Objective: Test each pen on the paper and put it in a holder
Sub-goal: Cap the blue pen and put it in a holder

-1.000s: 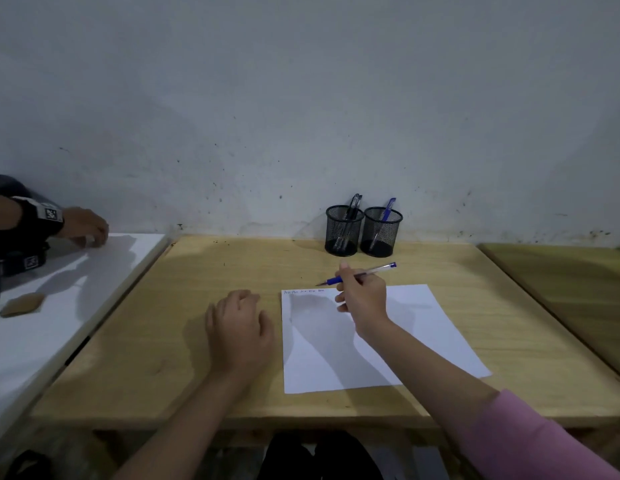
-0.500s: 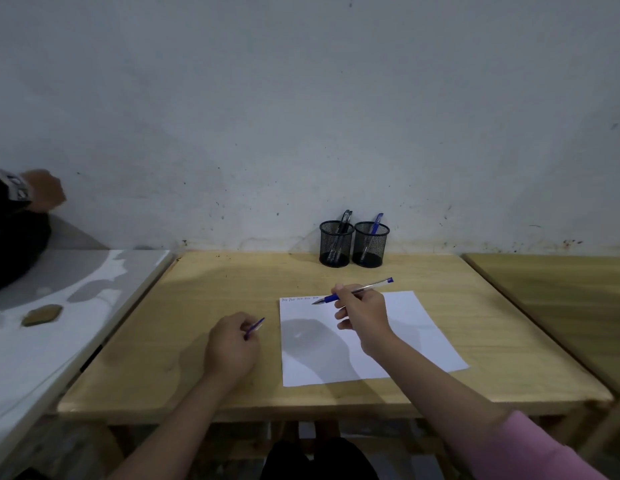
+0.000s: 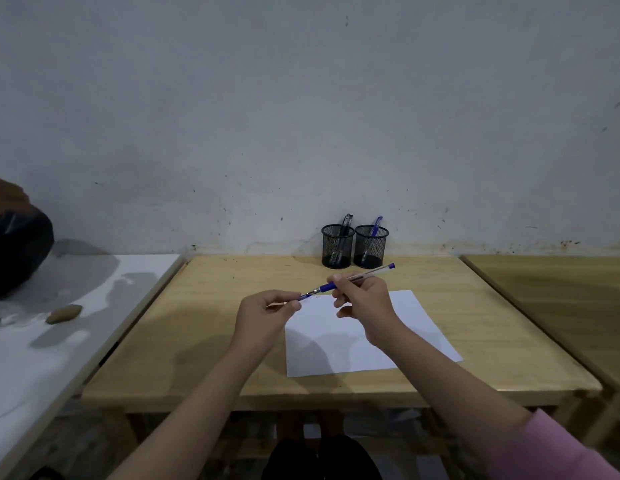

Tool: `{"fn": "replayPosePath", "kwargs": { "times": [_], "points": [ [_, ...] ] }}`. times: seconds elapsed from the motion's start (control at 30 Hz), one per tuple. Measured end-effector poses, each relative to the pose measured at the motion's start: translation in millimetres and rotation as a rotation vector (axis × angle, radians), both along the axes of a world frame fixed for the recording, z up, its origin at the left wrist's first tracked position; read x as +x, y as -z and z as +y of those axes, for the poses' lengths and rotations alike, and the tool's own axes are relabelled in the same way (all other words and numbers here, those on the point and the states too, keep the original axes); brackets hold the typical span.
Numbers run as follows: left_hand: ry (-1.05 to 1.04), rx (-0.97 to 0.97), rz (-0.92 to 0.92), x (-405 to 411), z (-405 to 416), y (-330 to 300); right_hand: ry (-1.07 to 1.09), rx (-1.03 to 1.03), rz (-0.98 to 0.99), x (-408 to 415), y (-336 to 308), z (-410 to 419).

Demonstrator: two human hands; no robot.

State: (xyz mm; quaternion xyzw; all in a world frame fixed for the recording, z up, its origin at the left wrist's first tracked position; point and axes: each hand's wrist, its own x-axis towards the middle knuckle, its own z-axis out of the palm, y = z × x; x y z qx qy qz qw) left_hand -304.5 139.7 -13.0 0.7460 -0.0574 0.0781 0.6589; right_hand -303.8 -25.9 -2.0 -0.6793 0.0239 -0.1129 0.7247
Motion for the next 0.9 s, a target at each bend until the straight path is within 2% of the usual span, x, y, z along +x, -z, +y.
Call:
{"fn": "replayPosePath", "kwargs": {
  "times": [0.3,0.4,0.57,0.73,0.9],
  "points": [
    [0.004,-0.035,-0.005,-4,-5,-5,0.009,0.033,-0.031,-7,-5,-6],
    [0.04,-0.069,-0.009,-8,-9,-9,-0.055,0.012,-0.048,-11,-4,-4],
    [0.08,-0.136,-0.032,-21,-13,-22,-0.175,0.1,-0.119,-20,-11,-5],
    [0.096,-0.105,-0.099,-35,-7,-37,-0.245,0.072,-0.222,-32,-20,-9],
    [0.082,-0.08,-0.151,-42,-11,-41,-0.256,0.057,-0.244,-38,-19,-8]
  ]
}}
